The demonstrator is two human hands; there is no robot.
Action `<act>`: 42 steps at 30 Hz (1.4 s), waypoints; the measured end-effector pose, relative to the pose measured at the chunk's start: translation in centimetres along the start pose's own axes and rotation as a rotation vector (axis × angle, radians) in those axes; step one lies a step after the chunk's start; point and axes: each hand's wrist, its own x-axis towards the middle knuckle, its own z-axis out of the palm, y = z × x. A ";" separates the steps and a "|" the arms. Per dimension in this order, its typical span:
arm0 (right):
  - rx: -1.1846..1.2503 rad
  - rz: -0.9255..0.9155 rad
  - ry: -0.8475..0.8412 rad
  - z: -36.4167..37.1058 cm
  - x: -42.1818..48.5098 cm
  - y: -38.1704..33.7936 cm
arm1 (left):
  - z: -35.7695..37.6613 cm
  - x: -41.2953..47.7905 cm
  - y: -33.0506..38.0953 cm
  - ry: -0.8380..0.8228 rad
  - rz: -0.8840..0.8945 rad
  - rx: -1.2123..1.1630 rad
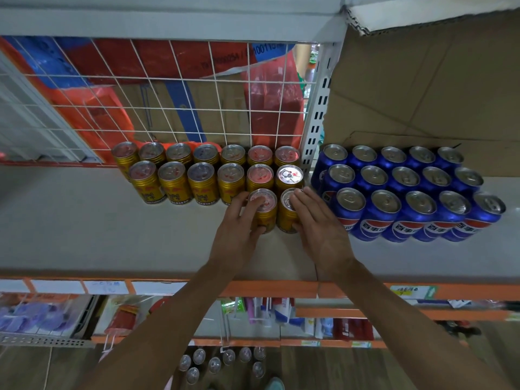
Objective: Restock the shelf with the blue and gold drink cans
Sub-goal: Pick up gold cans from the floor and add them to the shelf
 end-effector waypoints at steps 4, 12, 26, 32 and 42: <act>-0.006 0.003 -0.006 0.3 0.3 0.1 | 0.1 0.6 -0.2 -0.005 -0.013 0.014; -0.006 0.084 -0.071 0.4 0.3 -0.9 | 0.2 0.6 0.1 -0.004 -0.035 -0.020; 0.019 0.086 -0.093 -1.7 0.2 -1.0 | -2.0 -1.0 0.9 -0.055 -0.005 0.023; 0.047 0.039 -0.084 -1.9 -1.7 -0.8 | -2.2 -3.4 1.5 -0.046 -0.045 0.039; 0.097 0.147 -0.153 -3.8 -6.5 -4.0 | -2.3 -8.7 2.9 -0.139 -0.097 0.009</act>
